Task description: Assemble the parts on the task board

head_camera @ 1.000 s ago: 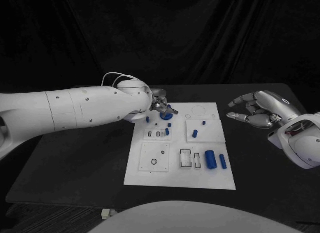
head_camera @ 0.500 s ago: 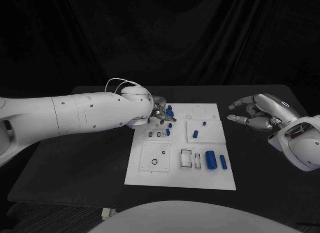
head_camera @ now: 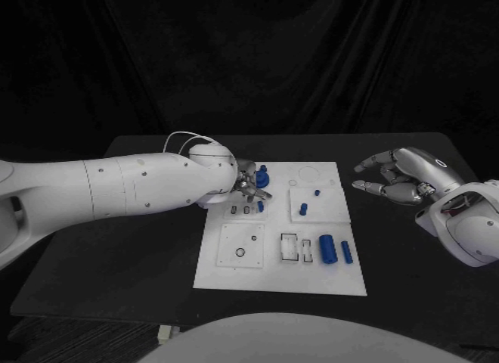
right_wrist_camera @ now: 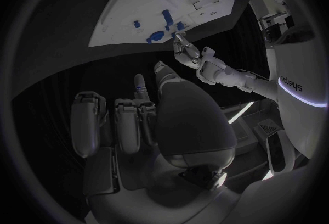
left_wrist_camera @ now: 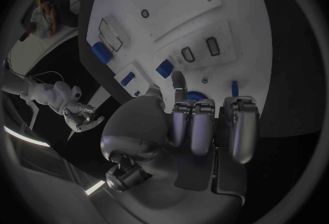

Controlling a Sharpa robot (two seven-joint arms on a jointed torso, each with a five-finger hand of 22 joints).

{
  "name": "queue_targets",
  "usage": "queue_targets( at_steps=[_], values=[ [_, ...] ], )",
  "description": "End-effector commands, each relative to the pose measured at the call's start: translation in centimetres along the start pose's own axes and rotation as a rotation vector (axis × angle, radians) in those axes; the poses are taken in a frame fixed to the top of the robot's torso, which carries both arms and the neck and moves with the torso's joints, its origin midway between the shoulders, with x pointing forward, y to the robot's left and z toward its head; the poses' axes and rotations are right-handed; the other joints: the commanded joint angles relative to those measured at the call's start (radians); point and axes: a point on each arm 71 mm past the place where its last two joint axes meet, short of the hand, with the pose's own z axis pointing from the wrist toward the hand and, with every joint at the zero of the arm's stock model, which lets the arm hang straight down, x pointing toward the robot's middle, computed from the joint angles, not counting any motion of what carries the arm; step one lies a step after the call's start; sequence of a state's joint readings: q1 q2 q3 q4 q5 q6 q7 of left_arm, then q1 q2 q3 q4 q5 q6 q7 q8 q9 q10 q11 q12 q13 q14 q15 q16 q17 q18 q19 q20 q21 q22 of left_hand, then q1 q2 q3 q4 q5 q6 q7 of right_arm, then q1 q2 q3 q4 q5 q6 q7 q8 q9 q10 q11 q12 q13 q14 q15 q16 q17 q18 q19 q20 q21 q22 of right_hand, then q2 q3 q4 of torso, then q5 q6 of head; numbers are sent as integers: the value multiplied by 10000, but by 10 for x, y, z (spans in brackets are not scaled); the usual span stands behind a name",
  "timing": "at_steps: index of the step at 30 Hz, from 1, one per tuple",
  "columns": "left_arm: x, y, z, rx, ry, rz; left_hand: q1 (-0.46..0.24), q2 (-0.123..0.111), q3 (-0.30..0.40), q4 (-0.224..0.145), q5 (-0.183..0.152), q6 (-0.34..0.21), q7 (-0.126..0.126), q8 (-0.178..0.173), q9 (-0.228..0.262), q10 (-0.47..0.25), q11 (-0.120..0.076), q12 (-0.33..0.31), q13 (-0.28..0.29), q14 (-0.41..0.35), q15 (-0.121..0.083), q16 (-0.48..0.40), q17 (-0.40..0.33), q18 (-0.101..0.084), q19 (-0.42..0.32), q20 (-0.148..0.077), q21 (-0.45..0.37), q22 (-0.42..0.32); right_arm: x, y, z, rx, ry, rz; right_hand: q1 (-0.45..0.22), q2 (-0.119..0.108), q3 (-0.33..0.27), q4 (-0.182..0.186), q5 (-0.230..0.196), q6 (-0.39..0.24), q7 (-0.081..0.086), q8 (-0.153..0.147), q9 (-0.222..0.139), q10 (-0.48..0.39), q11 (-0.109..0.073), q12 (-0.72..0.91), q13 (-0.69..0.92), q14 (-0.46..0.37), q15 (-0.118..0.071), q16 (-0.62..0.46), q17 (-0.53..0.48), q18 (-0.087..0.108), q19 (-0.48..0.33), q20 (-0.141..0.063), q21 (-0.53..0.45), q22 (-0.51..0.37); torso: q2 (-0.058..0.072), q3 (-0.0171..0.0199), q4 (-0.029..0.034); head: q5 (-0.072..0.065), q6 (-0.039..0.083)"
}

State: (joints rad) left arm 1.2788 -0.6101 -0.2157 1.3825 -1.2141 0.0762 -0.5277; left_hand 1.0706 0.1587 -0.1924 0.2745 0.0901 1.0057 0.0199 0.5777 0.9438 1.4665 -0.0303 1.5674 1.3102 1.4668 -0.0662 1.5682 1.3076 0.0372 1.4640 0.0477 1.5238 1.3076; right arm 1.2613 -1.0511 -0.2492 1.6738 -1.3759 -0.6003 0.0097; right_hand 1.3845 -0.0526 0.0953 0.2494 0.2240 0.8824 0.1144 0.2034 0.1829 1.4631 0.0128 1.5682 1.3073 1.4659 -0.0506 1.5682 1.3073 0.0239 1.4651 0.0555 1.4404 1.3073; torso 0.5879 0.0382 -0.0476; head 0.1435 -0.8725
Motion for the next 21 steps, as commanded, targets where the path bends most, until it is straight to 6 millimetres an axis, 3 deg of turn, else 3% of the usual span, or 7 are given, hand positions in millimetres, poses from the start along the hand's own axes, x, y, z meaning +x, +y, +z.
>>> queue_targets(
  at_steps=[1,15,21],
  values=[
    [3,-2,1,129,153,105,-92,8,64,-26,19,-66,-6,-91,32,1043,-70,34,2606,1040,-82,26,2632,-59,3,-78,-63,1602,1,-2,0,116,51,-54,-24,98,-19,-31,33,65,-22,-29,-14,1077,58,26,2635,1049,54,26,2635,88,428,90,-4,2206,-21,-7,-7,50,-1],
    [9,-5,3,310,368,152,-12,39,157,-115,94,-143,30,-370,105,1043,-43,34,2606,1040,-61,26,2632,-43,-58,-68,-117,1548,2,-1,0,111,78,-45,-46,112,-27,-22,37,75,-24,-37,-23,1077,55,26,2635,1049,52,26,2635,92,422,89,-17,2201,-33,-9,1,160,-1],
    [13,-6,4,400,432,143,40,38,197,-170,164,-132,34,-448,131,1043,-39,34,2606,1040,-57,26,2632,-40,-70,-64,-131,1537,2,-2,0,129,76,-54,-52,116,-30,-20,37,79,-25,-40,-27,1077,55,26,2635,1049,51,26,2635,91,425,88,-13,2202,-45,-10,2,119,-1]
  ],
)
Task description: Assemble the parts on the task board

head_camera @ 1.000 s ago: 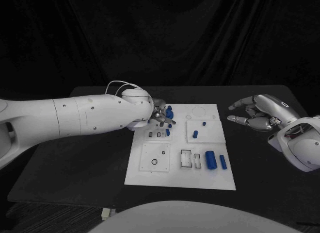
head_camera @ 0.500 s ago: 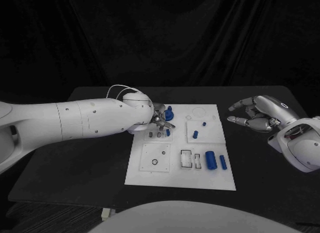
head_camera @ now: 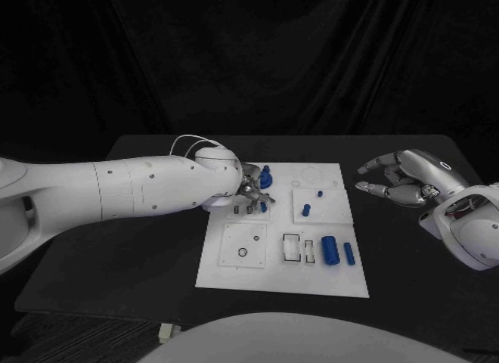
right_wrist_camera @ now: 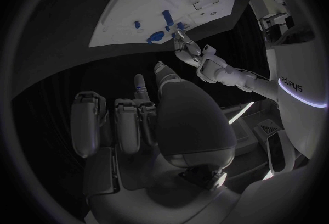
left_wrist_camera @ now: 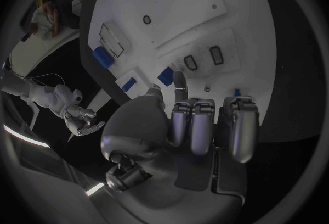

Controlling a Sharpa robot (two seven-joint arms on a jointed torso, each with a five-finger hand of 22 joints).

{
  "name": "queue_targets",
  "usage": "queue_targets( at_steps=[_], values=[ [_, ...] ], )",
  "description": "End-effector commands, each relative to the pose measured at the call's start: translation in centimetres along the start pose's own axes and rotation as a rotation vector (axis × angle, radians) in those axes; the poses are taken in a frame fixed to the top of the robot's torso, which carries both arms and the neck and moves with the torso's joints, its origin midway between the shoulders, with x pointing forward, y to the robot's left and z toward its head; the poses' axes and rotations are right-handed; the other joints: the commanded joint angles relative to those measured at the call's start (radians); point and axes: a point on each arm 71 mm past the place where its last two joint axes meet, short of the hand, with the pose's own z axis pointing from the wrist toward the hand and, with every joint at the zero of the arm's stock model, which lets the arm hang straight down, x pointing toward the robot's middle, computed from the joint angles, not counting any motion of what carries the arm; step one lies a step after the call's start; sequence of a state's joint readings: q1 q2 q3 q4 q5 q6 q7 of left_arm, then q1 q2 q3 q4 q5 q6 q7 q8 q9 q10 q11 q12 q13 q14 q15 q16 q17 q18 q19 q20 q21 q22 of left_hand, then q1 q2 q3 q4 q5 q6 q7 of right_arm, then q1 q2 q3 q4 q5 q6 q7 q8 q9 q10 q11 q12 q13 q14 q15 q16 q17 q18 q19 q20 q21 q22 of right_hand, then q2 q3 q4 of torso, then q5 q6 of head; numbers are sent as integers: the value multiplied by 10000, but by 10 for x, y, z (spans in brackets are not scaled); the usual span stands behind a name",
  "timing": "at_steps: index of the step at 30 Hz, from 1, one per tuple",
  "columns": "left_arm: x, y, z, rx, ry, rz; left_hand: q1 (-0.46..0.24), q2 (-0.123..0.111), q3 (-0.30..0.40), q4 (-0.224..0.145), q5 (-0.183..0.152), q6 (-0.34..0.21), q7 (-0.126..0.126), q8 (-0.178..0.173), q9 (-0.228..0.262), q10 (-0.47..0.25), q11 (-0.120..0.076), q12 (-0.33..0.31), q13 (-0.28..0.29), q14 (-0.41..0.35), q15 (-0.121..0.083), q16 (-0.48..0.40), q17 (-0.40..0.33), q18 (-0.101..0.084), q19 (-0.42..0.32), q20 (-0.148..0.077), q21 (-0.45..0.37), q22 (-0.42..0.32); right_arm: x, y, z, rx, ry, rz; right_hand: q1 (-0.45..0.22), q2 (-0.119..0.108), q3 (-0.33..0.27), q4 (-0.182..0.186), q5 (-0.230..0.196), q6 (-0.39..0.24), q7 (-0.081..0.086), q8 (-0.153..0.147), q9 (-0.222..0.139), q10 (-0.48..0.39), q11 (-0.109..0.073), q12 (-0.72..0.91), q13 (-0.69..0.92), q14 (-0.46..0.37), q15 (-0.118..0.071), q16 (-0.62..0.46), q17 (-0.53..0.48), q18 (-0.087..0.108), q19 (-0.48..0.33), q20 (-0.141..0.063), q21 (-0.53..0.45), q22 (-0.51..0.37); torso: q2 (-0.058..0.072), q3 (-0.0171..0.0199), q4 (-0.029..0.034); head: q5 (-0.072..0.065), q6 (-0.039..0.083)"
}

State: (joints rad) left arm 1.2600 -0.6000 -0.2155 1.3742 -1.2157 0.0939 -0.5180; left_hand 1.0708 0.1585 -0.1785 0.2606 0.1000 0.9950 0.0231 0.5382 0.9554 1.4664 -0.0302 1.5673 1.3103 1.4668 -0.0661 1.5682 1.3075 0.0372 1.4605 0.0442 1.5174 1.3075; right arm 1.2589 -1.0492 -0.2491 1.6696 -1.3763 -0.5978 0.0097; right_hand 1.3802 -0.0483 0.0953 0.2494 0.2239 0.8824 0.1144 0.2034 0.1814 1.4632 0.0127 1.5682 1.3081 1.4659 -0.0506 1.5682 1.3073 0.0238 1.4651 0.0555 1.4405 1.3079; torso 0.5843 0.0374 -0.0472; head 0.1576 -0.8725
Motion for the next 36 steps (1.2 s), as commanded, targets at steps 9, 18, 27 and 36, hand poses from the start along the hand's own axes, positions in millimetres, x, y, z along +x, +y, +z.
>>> queue_targets(
  at_steps=[9,18,27,36],
  values=[
    [6,-6,2,397,222,99,63,31,83,-66,158,-12,6,-124,38,1044,-37,35,2605,1039,-57,26,2633,-36,-49,-24,-80,1524,1,-2,0,115,44,-56,-15,76,-35,-22,44,84,-28,-46,-19,1076,52,26,2627,1049,48,26,2635,97,414,87,-37,2188,-24,2,0,-36,-1],
    [7,-7,3,442,252,102,183,44,198,-200,411,42,3,-309,111,1044,-36,35,2605,1039,-52,26,2633,-26,-78,-19,-116,1498,2,-3,0,125,64,-68,-13,82,-36,-27,53,90,-31,-52,-25,1051,47,8,2595,1049,45,26,2635,101,407,85,-53,2183,-31,-2,3,-100,-1],
    [8,-8,3,461,298,123,324,34,321,-360,639,82,-5,-479,189,1044,-42,35,2605,1039,-55,26,2633,-18,-101,-20,-146,1479,2,-4,0,179,91,-87,0,93,-30,-40,75,98,-36,-59,-33,1027,42,-9,2565,1049,40,26,2635,104,402,81,-64,2179,-36,-4,4,-112,-1],
    [8,-8,4,477,352,149,660,59,726,-733,805,123,-22,-795,316,1044,-59,35,2605,1039,-70,26,2633,-11,-114,-32,-183,1473,3,-5,1,162,144,-98,158,71,5,-185,152,129,-54,-84,-63,968,18,-56,2485,1049,20,26,2635,114,383,65,-106,2165,-39,-9,2,-107,-1]
  ],
)
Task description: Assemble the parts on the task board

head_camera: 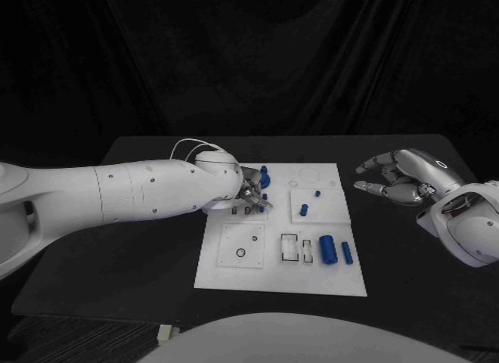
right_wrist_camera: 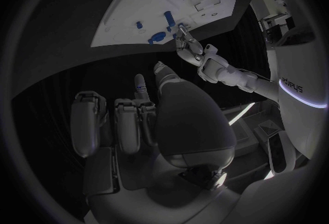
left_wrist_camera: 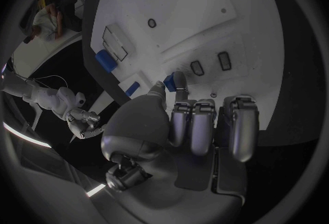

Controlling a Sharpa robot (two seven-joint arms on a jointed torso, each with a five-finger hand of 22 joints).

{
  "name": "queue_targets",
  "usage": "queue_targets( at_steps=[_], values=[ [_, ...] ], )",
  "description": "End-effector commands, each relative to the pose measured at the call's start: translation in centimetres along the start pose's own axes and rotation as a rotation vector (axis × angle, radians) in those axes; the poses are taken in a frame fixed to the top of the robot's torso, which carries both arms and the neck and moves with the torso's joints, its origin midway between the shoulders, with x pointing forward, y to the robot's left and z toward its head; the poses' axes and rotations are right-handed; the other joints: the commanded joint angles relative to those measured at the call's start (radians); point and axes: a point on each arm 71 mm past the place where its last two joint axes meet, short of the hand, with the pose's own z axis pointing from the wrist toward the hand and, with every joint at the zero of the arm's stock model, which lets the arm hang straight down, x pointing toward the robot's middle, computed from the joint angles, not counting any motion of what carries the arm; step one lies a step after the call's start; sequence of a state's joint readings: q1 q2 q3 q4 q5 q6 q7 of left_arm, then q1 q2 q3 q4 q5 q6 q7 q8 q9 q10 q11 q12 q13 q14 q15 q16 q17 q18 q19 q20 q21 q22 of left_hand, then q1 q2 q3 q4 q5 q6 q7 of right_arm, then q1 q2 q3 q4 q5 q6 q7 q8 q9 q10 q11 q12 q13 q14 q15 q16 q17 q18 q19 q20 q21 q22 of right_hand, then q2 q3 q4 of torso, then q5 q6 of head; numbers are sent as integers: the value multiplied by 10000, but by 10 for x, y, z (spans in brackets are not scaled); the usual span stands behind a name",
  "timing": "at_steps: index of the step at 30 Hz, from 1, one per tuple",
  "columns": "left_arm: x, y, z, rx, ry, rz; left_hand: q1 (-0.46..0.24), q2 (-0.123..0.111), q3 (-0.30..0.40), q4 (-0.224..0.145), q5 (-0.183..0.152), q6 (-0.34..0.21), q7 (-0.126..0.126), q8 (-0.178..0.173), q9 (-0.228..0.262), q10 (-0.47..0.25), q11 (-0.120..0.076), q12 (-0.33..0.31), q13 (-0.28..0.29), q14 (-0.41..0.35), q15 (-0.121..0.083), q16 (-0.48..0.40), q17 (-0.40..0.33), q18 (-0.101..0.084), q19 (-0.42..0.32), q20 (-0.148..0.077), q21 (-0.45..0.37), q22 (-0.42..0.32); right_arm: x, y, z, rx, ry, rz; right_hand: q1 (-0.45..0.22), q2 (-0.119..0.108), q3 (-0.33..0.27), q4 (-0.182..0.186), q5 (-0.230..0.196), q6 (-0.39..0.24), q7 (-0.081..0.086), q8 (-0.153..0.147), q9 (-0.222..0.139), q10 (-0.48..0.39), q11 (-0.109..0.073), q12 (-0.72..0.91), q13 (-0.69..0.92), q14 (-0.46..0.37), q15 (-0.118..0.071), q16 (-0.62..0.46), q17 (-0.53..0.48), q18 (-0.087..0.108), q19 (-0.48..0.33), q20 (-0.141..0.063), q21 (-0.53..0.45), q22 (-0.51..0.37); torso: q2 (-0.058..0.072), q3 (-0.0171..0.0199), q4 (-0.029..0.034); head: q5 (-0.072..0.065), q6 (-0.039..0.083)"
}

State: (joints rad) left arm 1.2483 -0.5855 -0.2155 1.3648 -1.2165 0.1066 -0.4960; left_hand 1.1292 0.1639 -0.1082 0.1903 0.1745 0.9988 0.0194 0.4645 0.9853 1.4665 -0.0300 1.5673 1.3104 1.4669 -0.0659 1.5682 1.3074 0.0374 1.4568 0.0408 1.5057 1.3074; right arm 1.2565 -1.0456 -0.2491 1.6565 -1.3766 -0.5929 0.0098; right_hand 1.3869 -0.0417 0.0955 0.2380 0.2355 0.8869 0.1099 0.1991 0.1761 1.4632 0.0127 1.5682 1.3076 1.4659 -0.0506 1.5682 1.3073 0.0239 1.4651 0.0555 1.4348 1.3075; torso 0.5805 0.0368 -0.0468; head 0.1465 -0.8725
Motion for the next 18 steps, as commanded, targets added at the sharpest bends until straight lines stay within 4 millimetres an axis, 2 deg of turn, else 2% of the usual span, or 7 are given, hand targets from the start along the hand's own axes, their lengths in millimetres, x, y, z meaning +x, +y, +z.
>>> queue_targets(
  at_steps=[1,9,15,18],
  values=[
    [2,-2,0,214,148,77,82,6,40,-41,76,86,14,-72,21,1043,-61,35,2604,1039,-71,26,2634,-13,-78,2,-68,1474,2,-1,0,84,98,-50,108,-3,6,-86,39,87,-10,-43,-12,964,16,-60,2483,1049,18,26,2634,114,382,64,-51,2169,-3,-3,-3,10,-1],
    [2,-2,0,232,155,74,189,-90,473,-287,719,114,2,-382,161,1043,-67,35,2604,1039,-77,26,2634,-5,-101,-3,-109,1468,2,-3,1,120,151,-72,121,0,11,-97,50,91,-9,-44,-15,926,15,-89,2432,1049,16,26,2634,116,378,62,-60,2166,-14,-2,14,37,-1],
    [2,-1,0,242,151,63,307,-200,886,-498,1122,121,-7,-600,267,1043,-76,35,2604,1039,-81,26,2634,3,-125,-10,-143,1459,3,-3,1,150,213,-74,123,13,17,-97,65,94,-7,-46,-17,897,15,-112,2395,1049,15,26,2634,118,373,61,-69,2163,-12,-12,-9,48,-1],
    [2,0,-1,249,145,54,344,-292,1167,-606,1398,141,-9,-719,338,1043,-79,35,2604,1039,-84,26,2634,2,-117,-13,-150,1474,4,-4,1,175,249,-78,124,38,29,-95,90,96,-5,-53,-23,857,16,-144,2339,1049,14,26,2634,124,361,59,-95,2155,-13,-3,3,48,-1]
  ],
)
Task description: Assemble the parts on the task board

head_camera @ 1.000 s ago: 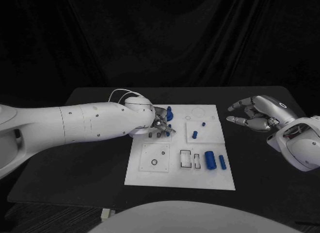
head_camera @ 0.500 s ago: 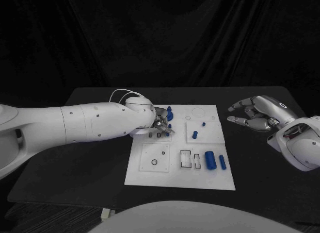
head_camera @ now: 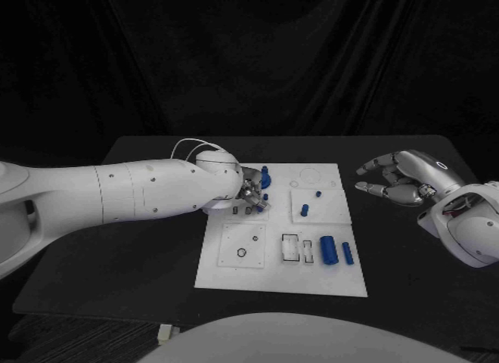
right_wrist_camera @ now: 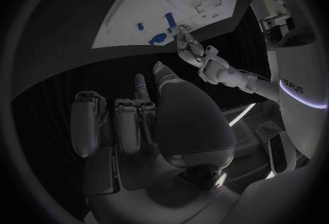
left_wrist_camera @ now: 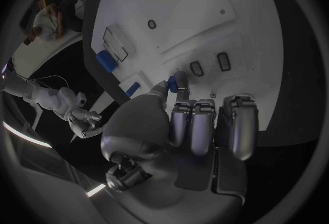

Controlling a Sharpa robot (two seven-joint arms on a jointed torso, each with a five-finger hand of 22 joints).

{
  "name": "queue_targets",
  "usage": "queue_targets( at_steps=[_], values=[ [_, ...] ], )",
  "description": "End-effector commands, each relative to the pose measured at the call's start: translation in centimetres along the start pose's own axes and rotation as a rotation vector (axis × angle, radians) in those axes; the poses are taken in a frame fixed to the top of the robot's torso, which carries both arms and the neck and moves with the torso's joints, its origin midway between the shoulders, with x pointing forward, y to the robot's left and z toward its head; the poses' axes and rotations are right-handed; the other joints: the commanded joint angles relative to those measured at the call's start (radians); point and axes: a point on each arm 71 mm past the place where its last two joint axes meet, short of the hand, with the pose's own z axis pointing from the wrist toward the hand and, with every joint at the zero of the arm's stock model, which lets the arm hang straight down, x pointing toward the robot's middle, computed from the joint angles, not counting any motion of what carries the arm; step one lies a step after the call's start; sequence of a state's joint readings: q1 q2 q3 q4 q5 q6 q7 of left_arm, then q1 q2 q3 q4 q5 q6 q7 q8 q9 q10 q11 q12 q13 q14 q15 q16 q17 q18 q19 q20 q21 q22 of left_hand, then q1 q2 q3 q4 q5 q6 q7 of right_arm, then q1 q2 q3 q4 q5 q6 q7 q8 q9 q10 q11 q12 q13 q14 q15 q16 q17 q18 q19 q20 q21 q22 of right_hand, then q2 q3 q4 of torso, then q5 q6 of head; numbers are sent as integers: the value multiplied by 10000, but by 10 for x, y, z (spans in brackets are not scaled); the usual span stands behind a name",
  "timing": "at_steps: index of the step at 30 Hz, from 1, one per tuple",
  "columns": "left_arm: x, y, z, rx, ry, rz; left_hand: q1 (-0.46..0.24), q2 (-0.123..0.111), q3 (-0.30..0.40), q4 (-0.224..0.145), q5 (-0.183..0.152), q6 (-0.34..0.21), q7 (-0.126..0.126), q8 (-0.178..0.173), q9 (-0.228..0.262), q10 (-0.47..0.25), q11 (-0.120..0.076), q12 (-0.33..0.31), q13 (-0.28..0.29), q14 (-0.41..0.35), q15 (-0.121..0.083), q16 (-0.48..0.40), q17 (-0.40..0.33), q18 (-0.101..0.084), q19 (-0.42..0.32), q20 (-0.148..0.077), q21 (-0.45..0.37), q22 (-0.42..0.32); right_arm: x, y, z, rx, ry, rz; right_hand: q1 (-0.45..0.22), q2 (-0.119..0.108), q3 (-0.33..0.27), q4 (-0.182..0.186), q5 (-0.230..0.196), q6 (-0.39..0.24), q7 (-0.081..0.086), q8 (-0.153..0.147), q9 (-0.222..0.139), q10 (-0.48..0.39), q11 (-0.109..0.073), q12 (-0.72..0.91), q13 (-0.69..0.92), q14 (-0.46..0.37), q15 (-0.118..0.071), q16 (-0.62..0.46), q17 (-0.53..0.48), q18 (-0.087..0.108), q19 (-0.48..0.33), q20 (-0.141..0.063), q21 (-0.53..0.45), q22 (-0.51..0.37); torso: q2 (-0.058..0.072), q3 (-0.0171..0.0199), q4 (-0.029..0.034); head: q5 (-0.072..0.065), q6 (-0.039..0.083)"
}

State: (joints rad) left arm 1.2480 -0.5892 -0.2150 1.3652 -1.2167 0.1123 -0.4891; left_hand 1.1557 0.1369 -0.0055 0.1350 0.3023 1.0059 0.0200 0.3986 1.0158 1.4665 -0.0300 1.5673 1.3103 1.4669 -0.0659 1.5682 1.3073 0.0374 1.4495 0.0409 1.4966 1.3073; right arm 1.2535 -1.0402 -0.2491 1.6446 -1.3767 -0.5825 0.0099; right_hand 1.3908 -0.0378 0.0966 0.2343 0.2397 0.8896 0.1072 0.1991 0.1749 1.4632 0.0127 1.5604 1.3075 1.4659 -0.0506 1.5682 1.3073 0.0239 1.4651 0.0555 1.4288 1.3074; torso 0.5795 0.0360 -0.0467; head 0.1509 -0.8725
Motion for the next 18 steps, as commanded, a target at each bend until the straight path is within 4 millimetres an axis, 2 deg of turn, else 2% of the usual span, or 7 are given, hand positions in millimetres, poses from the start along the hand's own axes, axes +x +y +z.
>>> queue_targets(
  at_steps=[1,4,9,11,15,16,18],
  values=[
    [2,-2,0,211,97,40,85,-51,212,-79,177,75,-15,-89,51,1043,-80,35,2605,1039,-85,26,2634,5,-55,-14,-70,1467,2,-2,0,127,140,-44,94,17,30,-64,85,69,22,-60,-18,849,17,-73,2330,1049,13,26,2635,128,354,57,-50,2152,-4,5,4,6,-1],
    [2,-1,-1,224,74,21,116,-155,483,-189,341,87,-17,-187,111,1043,-80,35,2605,1039,-84,26,2634,7,-60,-16,-83,1471,3,-2,-1,131,155,-46,-2,21,-3,-3,107,76,31,-72,-30,817,22,-101,2284,1049,16,26,2635,132,342,57,-74,2144,0,6,3,11,-1],
    [3,0,-3,234,42,-15,161,-276,828,-336,356,120,-20,-288,184,1043,-82,35,2605,1039,-85,26,2634,9,-64,-15,-98,1477,4,-3,-1,141,166,-51,-138,19,-58,85,40,87,24,-86,-45,783,15,-133,2232,1049,13,26,2635,144,320,55,-123,2129,-13,9,-4,28,-1],
    [3,1,-3,229,36,-26,171,-384,1241,-464,356,135,-16,-393,242,1043,-82,35,2605,1039,-87,26,2634,9,-58,-19,-106,1490,4,-3,-1,150,172,-55,-138,19,-58,85,40,87,24,-86,-45,783,15,-133,2232,1049,13,26,2635,144,320,55,-123,2129,-11,4,-4,22,-1],
    [3,3,-4,197,11,-57,-91,-708,2138,-622,664,222,-5,-568,399,1043,-76,35,2605,1039,-79,26,2634,8,-45,-14,-125,1518,4,-4,0,159,197,-59,-141,21,-58,88,40,87,24,-86,-46,761,15,-151,2202,1049,12,26,2635,146,314,55,-134,2125,-10,-2,-8,6,-1],
    [3,4,-5,180,8,-64,-213,-859,2514,-699,905,262,-1,-617,475,1043,-78,35,2605,1039,-72,26,2634,8,-39,-20,-131,1531,4,-4,0,161,205,-59,-148,34,-56,95,41,90,22,-87,-47,742,14,-167,2175,1049,12,26,2635,148,310,54,-143,2122,-9,-2,-8,4,-1],
    [4,4,-6,156,9,-103,-336,-956,2818,-743,1026,311,-1,-643,545,1043,-78,35,2605,1039,-82,26,2634,8,-35,-17,-138,1539,4,-4,0,163,215,-58,-148,34,-56,95,41,90,22,-87,-47,742,14,-167,2175,1049,12,26,2635,148,310,54,-143,2122,-7,-1,-9,2,-1]
  ],
)
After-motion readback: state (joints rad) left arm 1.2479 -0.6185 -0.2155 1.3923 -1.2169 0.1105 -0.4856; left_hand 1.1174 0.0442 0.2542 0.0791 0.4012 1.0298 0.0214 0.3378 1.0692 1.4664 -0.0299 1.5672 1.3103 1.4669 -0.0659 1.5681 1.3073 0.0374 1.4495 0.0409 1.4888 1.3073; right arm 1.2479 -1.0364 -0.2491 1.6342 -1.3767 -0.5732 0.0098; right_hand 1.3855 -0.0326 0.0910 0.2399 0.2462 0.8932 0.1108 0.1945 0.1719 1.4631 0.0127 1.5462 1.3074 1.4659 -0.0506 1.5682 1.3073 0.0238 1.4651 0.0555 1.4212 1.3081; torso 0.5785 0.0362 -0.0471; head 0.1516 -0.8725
